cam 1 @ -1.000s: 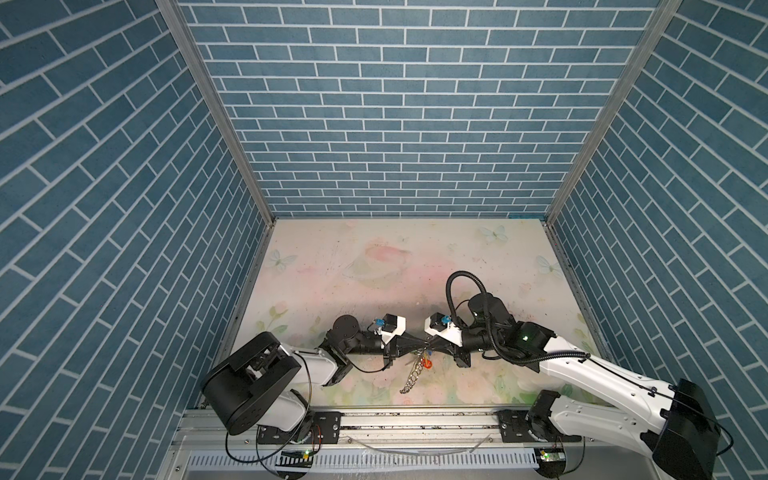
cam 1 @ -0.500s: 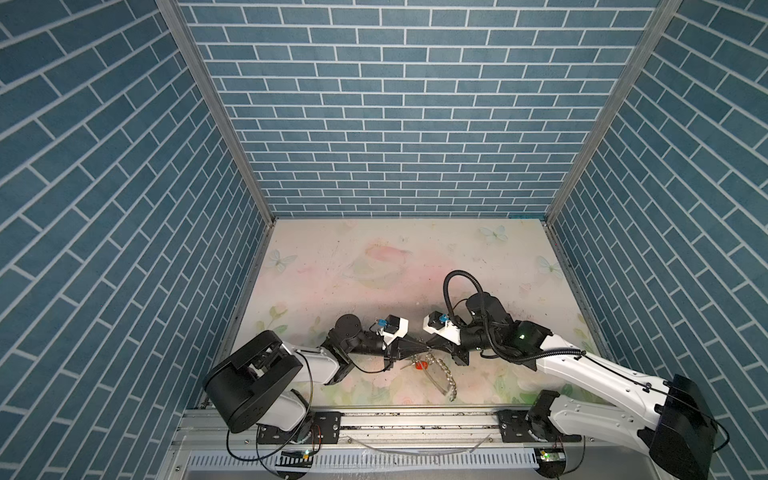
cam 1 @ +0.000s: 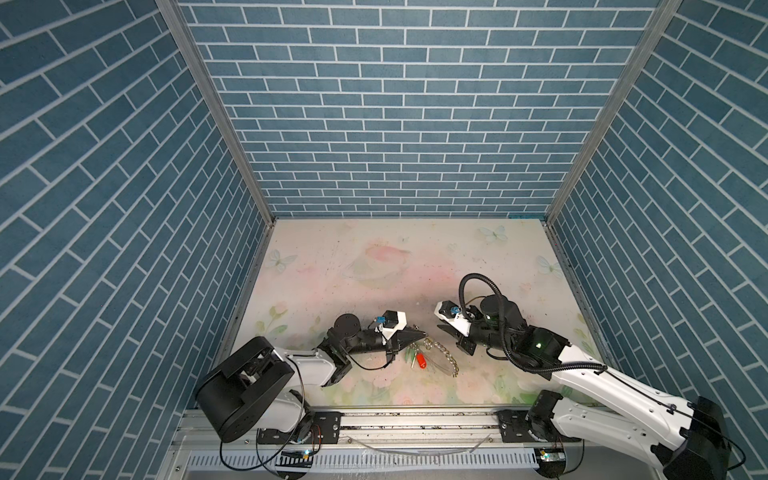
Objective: Put the keys on the keyring
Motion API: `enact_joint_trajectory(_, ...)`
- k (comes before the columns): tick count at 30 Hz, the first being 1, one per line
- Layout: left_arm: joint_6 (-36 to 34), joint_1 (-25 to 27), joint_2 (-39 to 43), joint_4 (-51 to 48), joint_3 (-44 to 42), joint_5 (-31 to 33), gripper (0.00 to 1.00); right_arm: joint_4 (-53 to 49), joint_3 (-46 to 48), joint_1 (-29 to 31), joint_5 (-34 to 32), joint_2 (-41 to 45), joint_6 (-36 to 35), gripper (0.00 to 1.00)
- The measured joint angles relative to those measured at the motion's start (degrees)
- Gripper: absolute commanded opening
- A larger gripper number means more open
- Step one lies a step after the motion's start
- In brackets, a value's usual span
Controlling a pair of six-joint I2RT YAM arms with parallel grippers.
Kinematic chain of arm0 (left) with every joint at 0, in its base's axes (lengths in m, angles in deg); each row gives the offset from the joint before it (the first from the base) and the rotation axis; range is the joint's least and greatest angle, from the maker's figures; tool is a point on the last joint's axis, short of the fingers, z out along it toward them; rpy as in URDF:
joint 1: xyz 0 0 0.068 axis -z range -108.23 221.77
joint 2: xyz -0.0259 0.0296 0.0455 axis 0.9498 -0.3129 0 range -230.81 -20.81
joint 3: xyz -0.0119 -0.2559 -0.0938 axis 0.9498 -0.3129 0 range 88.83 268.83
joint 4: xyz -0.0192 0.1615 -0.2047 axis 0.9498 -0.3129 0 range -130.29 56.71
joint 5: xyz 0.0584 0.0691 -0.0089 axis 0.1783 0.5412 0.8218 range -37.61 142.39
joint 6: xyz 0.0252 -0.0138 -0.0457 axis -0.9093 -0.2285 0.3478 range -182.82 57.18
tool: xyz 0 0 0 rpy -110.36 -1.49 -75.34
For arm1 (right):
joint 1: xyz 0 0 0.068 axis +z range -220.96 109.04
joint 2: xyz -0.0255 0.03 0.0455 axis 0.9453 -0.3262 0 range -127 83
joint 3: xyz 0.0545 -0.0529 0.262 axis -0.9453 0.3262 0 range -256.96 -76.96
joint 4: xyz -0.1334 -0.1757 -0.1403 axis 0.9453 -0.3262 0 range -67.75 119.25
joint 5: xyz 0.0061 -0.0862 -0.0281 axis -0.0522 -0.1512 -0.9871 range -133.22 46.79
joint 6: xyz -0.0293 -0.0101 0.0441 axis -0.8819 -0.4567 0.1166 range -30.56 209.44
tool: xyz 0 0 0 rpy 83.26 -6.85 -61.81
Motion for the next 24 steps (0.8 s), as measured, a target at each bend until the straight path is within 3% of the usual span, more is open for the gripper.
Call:
enact_joint_trajectory(2, -0.81, 0.00, 0.26, -1.66, 0.00, 1.31, 0.00, 0.31, 0.20, 0.00, -1.57, 0.26, 0.96, 0.26)
enact_joint_trajectory(8, -2.78, 0.00, 0.31, -6.75, 0.00, 5.20, 0.00, 0.66, 0.13, 0.00, -2.67, 1.31, 7.26, 0.55)
enact_joint_trajectory(10, -3.19, 0.00, 0.31, -8.37, 0.04, 6.54, 0.00, 0.11, -0.09, 0.00, -1.33, 1.44, 9.88, 0.60)
enact_joint_trajectory(17, -4.24, 0.00, 0.20, -12.24, 0.76, 10.19, 0.00, -7.48, -7.13, 1.88, 0.33, -5.62, 22.93, 0.60)
enact_joint_trajectory(24, -4.22, 0.00, -0.79, -12.11, 1.38, 11.19, 0.00, -9.01, -8.52, 6.12, 1.03, -12.13, 30.62, 0.57)
